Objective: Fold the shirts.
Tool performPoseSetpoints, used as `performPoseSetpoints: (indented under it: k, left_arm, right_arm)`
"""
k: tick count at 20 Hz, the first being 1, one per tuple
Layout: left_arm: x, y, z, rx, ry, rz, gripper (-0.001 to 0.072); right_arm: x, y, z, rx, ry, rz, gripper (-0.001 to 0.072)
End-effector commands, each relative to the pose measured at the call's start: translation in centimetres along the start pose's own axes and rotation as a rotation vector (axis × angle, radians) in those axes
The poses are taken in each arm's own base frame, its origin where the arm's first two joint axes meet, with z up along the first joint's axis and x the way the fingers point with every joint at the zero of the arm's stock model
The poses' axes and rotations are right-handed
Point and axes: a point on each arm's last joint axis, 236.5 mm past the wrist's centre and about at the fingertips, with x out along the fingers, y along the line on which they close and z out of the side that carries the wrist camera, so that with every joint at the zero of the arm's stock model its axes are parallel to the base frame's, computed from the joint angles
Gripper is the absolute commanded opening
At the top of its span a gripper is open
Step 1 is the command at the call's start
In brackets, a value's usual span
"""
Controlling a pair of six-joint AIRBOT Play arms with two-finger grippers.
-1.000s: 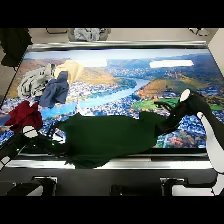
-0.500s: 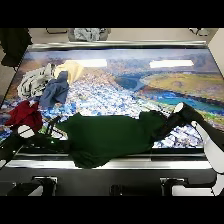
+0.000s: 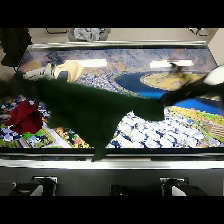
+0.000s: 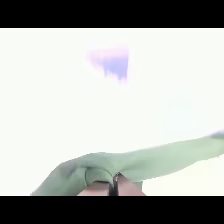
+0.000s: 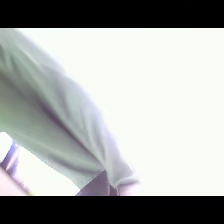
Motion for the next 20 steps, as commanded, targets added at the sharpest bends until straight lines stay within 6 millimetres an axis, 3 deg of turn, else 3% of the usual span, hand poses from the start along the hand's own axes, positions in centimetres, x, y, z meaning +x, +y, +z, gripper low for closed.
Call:
performPoseSetpoints:
  k: [1, 2, 3, 4, 5, 9, 12, 14, 16, 17, 18, 20]
  left_arm:
    - [-13.6, -6.8, 16.3, 0.149, -0.576, 0.02, 0.0021]
    - [-16.3, -8.4, 17.7, 0.173, -0.649, 0.012, 0.0022]
    - [-17.9, -9.6, 18.4, 0.189, -0.688, -0.001, 0.0021]
    - [-19.1, -10.7, 18.8, 0.202, -0.715, -0.019, 0.0021]
    - [-19.9, -11.4, 19.0, 0.21, -0.732, -0.031, 0.0022]
    - [-20.4, -11.4, 19.9, 0.208, -0.775, -0.031, 0.0022]
    - [-18.9, -10.2, 20.5, 0.192, -0.764, -0.022, 0.0022]
    - [-16.0, -8.3, 20.5, 0.176, -0.709, -0.007, 0.0022]
    - [-10.6, -4.9, 19.3, 0.131, -0.58, 0.011, 0.0022]
    - [-7.1, -2.9, 18.0, 0.098, -0.492, 0.02, 0.0022]
    - [-3.0, -0.5, 16.0, 0.056, -0.38, 0.022, 0.0023]
    - [5.6, 3.6, 10.5, -0.007, -0.152, 0.014, 0.0023]
  right_arm:
    - [-22.6, 1.4, 10.7, -0.186, -0.526, -0.491, 0.0037]
    - [-27.5, 2.8, 11.1, -0.186, -0.625, -0.575, 0.0037]
    - [-30.9, 4.4, 11.0, -0.187, -0.697, -0.614, 0.0037]
    - [-33.0, 6.0, 10.5, -0.195, -0.742, -0.631, 0.0037]
    - [-33.8, 7.3, 9.8, -0.206, -0.753, -0.626, 0.0037]
    - [-32.3, 8.7, 7.0, -0.168, -0.653, -0.561, 0.0037]
    - [-30.8, 8.7, 5.8, -0.145, -0.579, -0.525, 0.0037]
    - [-28.6, 7.8, 4.2, -0.079, -0.471, -0.483, 0.0037]
    - [-23.6, 7.1, 0.5, 0.011, -0.217, -0.363, 0.0037]
    - [-20.7, 6.6, -1.8, 0.068, -0.064, -0.294, 0.0038]
    - [-18.2, 5.9, -2.5, 0.106, 0.003, -0.245, 0.0038]
    - [-12.2, 4.4, -5.5, 0.181, 0.152, -0.158, 0.0038]
